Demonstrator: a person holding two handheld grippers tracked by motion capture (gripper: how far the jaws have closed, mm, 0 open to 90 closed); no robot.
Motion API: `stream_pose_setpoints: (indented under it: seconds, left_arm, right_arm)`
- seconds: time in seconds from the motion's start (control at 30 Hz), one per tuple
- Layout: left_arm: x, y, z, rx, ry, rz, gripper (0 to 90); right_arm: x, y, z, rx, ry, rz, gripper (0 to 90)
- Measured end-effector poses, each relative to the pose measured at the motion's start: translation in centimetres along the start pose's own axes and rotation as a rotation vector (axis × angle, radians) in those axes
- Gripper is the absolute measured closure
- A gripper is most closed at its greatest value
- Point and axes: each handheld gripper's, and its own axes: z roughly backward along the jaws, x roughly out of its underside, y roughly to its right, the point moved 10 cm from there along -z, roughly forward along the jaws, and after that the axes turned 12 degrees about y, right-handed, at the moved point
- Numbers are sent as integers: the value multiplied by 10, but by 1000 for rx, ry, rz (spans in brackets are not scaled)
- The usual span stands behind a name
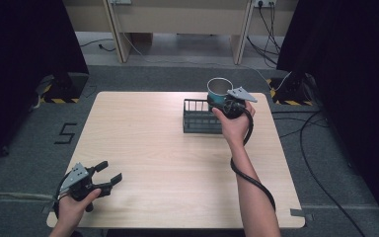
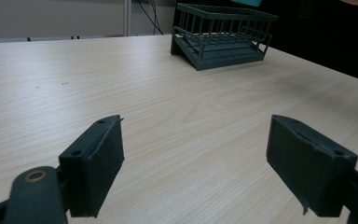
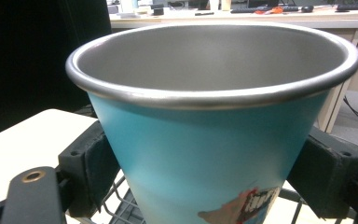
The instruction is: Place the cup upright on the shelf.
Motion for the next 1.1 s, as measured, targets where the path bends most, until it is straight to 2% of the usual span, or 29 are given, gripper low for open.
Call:
stream_pose_setpoints:
  seconds: [0.73, 1.1]
  left_arm:
    - [0, 0, 0, 0, 3, 2, 182]
    - [-1, -1, 0, 0, 3, 3, 182]
  right_arm:
    - [11, 4, -11, 16, -27, -10, 182]
    - [24, 7, -15, 27, -54, -21, 181]
